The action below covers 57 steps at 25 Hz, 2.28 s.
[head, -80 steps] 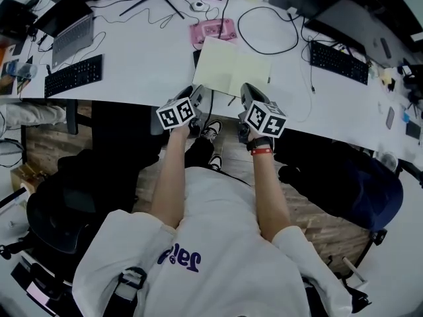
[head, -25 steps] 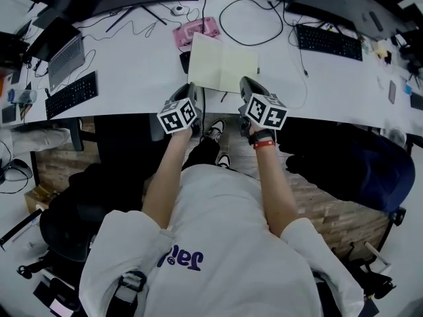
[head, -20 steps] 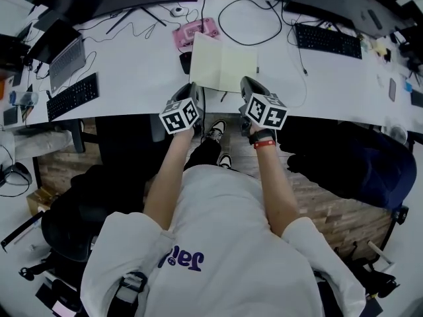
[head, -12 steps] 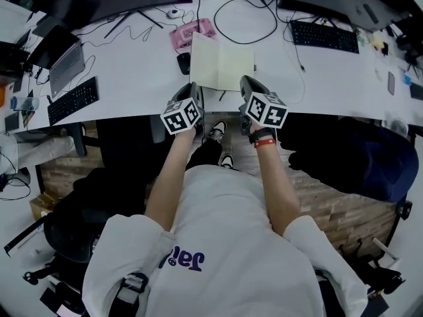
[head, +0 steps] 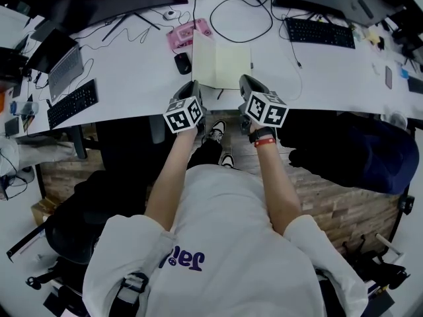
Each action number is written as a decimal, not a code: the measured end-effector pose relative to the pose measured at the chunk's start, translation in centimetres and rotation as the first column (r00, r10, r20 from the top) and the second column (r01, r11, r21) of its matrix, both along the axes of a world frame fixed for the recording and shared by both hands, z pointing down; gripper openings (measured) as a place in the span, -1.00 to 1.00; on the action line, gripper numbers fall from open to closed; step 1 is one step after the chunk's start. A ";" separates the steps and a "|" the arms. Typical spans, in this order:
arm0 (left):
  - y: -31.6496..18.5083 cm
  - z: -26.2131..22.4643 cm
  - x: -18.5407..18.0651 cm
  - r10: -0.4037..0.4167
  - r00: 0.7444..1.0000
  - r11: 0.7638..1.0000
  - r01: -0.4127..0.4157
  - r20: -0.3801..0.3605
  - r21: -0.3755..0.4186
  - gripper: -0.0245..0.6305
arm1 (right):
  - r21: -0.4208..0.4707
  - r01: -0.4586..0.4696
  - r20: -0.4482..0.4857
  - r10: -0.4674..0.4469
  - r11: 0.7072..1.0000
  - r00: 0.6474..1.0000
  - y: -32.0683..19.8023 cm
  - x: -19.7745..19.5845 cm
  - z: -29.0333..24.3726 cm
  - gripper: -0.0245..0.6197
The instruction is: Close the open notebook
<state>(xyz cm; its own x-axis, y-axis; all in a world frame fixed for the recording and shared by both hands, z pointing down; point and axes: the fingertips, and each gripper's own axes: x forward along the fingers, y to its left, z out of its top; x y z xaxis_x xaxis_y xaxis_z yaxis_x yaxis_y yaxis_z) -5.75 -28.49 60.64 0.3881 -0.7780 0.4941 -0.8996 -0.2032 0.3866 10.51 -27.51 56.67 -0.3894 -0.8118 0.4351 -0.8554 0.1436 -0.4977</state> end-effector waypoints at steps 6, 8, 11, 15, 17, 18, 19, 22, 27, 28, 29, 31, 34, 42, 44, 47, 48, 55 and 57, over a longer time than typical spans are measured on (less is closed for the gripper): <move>0.2 -0.4 0.6 0.018 1.000 1.000 -0.018 0.018 0.011 -0.82 | 0.013 -0.006 -0.004 0.006 1.000 1.000 0.2 0.2 -0.4 -0.92; 0.3 -0.5 0.9 0.027 0.999 1.000 -0.027 0.024 0.015 -0.82 | 0.017 -0.008 -0.003 0.008 1.000 1.000 0.2 0.2 -0.5 -0.92; 0.3 -0.7 1.4 0.043 0.998 0.999 -0.044 0.035 0.023 -0.82 | 0.021 -0.012 -0.002 0.013 1.000 1.000 0.3 0.2 -0.7 -0.92; 0.5 -1.0 2.0 0.060 0.997 0.998 -0.062 0.056 0.033 -0.82 | 0.024 -0.021 -0.003 0.021 1.000 1.000 0.5 0.3 -0.8 -0.92; 0.6 -1.1 2.3 0.068 0.995 0.997 -0.071 0.066 0.037 -0.82 | 0.025 -0.025 -0.004 0.025 0.999 1.000 0.7 0.5 -0.9 -0.92; 0.6 -1.2 2.4 0.072 0.995 0.996 -0.076 0.072 0.040 -0.83 | 0.025 -0.027 -0.005 0.027 0.999 1.000 0.7 0.6 -0.9 -0.92; 0.6 -1.2 2.6 0.077 0.994 0.996 -0.081 0.079 0.043 -0.82 | 0.025 -0.029 -0.006 0.030 0.999 1.000 0.8 0.6 -0.9 -0.92; 0.7 -1.4 3.2 0.095 0.991 0.994 -0.100 0.096 0.052 -0.83 | 0.027 -0.038 -0.005 0.038 0.999 0.999 1.0 0.9 -0.9 -0.92; 0.9 -1.6 4.0 0.112 0.987 0.991 -0.120 0.117 0.059 -0.83 | 0.030 -0.051 -0.003 0.051 0.998 0.999 1.4 1.3 -1.0 -0.92; 0.9 -1.6 4.1 0.114 0.986 0.991 -0.121 0.121 0.060 -0.82 | 0.031 -0.055 -0.003 0.055 0.998 0.998 1.5 1.4 -1.1 -0.92; 0.9 -1.7 4.2 0.115 0.985 0.990 -0.123 0.125 0.062 -0.82 | 0.032 -0.059 -0.002 0.059 0.998 0.998 1.5 1.5 -1.1 -0.92; 1.0 -1.8 4.3 0.117 0.984 0.990 -0.127 0.137 0.065 -0.82 | 0.033 -0.065 -0.002 0.065 0.997 0.998 1.7 1.7 -1.2 -0.92; 1.1 -1.8 4.7 0.126 0.980 0.988 -0.138 0.154 0.070 -0.82 | 0.035 -0.073 -0.002 0.073 0.997 0.997 1.8 1.9 -1.4 -0.92; 1.3 -2.0 6.4 0.162 0.967 0.980 -0.182 0.194 0.087 -0.82 | 0.033 -0.098 -0.003 0.098 0.995 0.995 2.3 2.7 -1.3 -0.92; 1.3 -2.0 6.7 0.170 0.963 0.977 -0.192 0.207 0.091 -0.82 | 0.035 -0.105 -0.002 0.105 0.994 0.994 2.4 2.9 -1.4 -0.92; 1.7 -2.0 7.4 0.186 0.956 0.972 -0.212 0.228 0.096 -0.82 | 0.038 -0.118 -0.003 0.118 0.992 0.993 2.9 3.6 -1.7 -0.92; 1.7 -2.0 7.6 0.190 0.953 0.971 -0.218 0.234 0.099 -0.82 | 0.039 -0.124 -0.004 0.124 0.991 0.992 2.9 3.9 -1.8 -0.92; 1.8 -1.7 8.6 0.163 0.951 0.971 -0.203 0.264 0.129 -0.82 | 0.049 -0.156 0.007 0.156 0.987 0.988 3.7 4.9 -2.1 -0.92; 1.9 -1.7 9.0 0.169 0.946 0.969 -0.212 0.277 0.131 -0.82 | 0.057 -0.162 0.006 0.162 0.985 0.987 3.9 5.1 -2.4 -0.92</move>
<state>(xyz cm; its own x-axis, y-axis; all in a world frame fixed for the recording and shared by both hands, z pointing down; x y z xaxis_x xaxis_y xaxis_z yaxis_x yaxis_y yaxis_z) 3.25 -26.57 58.93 0.4098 -0.7780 0.4763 -0.9031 -0.4195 0.0919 15.66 -23.61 54.25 -0.2516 -0.8875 0.3861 -0.8690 0.0315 -0.4939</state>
